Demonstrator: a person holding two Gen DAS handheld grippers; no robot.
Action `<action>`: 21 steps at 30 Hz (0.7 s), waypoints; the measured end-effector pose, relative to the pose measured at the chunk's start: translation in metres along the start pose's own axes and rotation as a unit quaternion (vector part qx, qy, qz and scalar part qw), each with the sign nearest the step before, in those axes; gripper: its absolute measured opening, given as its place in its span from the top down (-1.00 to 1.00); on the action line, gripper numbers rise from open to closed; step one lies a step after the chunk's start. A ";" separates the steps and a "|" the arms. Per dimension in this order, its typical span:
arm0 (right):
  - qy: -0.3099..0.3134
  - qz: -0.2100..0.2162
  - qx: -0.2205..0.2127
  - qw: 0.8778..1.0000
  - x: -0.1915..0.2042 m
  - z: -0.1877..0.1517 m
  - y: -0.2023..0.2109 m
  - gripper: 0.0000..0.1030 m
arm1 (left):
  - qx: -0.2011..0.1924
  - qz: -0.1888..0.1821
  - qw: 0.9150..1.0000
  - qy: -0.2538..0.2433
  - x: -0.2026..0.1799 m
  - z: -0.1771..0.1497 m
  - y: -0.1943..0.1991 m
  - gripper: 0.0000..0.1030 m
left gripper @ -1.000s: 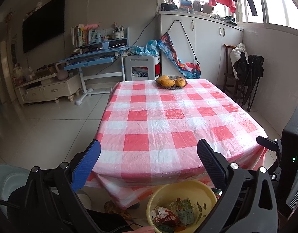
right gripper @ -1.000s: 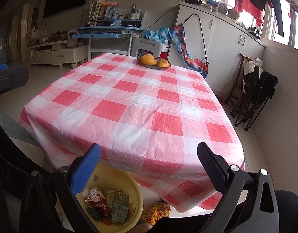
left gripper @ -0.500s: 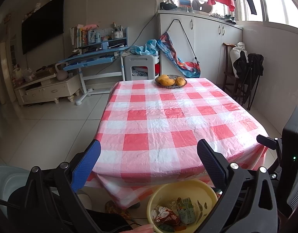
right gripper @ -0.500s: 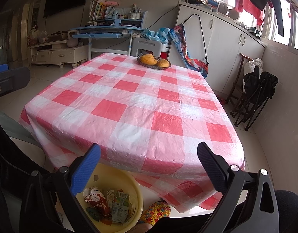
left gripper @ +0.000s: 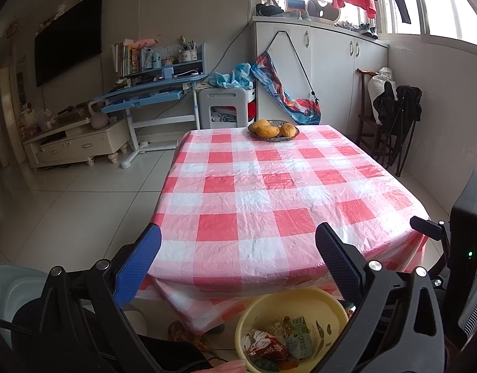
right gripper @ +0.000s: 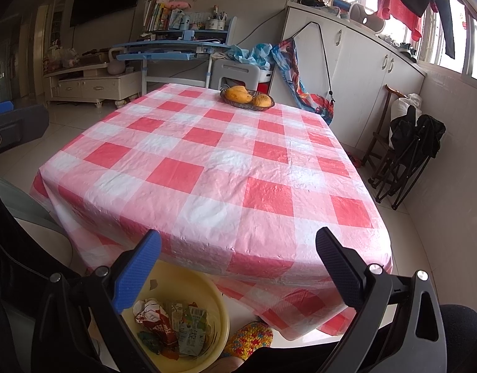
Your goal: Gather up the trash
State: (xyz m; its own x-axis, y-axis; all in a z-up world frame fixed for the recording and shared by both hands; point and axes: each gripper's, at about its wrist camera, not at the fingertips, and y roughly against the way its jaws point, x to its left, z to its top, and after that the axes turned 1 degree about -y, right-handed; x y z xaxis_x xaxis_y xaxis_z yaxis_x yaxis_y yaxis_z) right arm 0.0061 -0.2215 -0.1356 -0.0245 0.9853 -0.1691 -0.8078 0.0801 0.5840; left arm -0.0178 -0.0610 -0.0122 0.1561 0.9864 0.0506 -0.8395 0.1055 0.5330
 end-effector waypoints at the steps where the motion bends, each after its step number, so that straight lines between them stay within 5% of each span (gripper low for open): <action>1: 0.000 0.000 0.000 1.000 0.000 0.000 0.000 -0.85 | 0.001 0.001 1.000 0.000 0.000 0.000 0.000 -0.86; 21: -0.004 0.001 -0.001 1.000 0.000 0.000 0.001 -0.85 | 0.006 -0.001 1.000 0.000 0.000 -0.002 -0.002 -0.86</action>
State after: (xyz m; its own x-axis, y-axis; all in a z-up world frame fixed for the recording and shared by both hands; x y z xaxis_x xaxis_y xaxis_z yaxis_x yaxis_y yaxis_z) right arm 0.0057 -0.2213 -0.1351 -0.0215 0.9867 -0.1614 -0.8088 0.0778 0.5830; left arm -0.0177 -0.0608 -0.0152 0.1577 0.9862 0.0498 -0.8331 0.1058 0.5429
